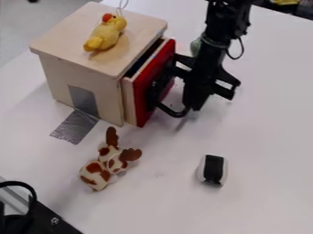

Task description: Close the drawer

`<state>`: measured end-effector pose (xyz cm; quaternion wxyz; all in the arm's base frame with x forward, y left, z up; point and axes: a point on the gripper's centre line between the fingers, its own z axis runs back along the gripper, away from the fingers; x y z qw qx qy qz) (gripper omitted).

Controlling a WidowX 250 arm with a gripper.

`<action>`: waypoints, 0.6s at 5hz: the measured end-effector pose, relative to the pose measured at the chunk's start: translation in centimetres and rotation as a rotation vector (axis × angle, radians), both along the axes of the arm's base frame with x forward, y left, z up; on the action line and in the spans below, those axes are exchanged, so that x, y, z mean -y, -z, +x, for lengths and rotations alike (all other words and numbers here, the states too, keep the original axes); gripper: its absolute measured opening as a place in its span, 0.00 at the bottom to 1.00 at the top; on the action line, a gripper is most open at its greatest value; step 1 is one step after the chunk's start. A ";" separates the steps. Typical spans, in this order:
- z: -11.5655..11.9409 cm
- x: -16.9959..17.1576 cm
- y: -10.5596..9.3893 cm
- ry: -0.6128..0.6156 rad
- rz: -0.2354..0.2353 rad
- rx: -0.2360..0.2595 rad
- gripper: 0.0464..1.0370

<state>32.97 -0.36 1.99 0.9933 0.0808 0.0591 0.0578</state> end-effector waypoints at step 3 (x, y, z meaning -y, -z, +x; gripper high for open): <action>-1.2 -2.6 -0.7 -0.039 0.011 -0.026 0.11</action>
